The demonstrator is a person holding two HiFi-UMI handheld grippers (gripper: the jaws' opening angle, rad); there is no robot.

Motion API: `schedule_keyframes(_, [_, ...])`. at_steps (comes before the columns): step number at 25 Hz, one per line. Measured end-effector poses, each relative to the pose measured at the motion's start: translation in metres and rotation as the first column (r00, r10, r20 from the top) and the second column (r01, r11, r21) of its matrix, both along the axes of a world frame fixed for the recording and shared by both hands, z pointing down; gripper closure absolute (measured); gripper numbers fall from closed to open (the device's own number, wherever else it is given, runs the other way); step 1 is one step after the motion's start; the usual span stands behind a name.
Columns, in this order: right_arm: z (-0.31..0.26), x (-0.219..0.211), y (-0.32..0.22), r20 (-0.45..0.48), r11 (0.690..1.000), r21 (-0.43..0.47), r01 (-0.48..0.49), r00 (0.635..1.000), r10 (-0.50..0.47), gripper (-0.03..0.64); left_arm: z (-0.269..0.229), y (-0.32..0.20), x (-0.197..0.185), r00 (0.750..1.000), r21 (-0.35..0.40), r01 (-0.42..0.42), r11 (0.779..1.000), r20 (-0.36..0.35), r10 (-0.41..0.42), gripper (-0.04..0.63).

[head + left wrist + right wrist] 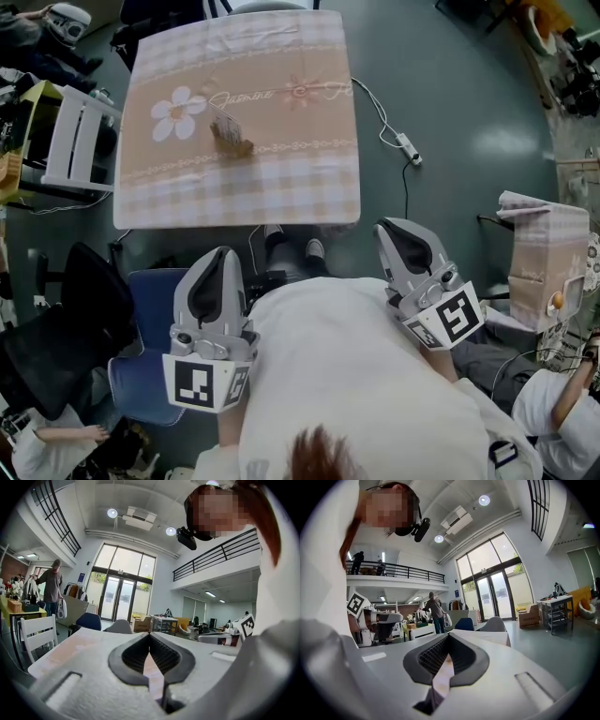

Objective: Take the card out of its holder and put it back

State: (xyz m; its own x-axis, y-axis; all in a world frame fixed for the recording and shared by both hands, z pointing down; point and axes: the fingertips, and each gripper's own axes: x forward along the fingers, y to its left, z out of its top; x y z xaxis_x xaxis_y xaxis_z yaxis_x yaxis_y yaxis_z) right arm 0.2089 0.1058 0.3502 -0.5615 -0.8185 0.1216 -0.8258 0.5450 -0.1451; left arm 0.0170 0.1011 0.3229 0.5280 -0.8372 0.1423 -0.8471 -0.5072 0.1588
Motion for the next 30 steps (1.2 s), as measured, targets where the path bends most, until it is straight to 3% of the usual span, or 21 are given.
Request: schedule_keyframes(30, [0.006, -0.004, 0.017, -0.039, 1.000, -0.008, 0.020, 0.999, -0.020, 0.623, 0.006, 0.018, 0.000, 1.000, -0.005, 0.006, 1.000, -0.022, -0.006, 0.595])
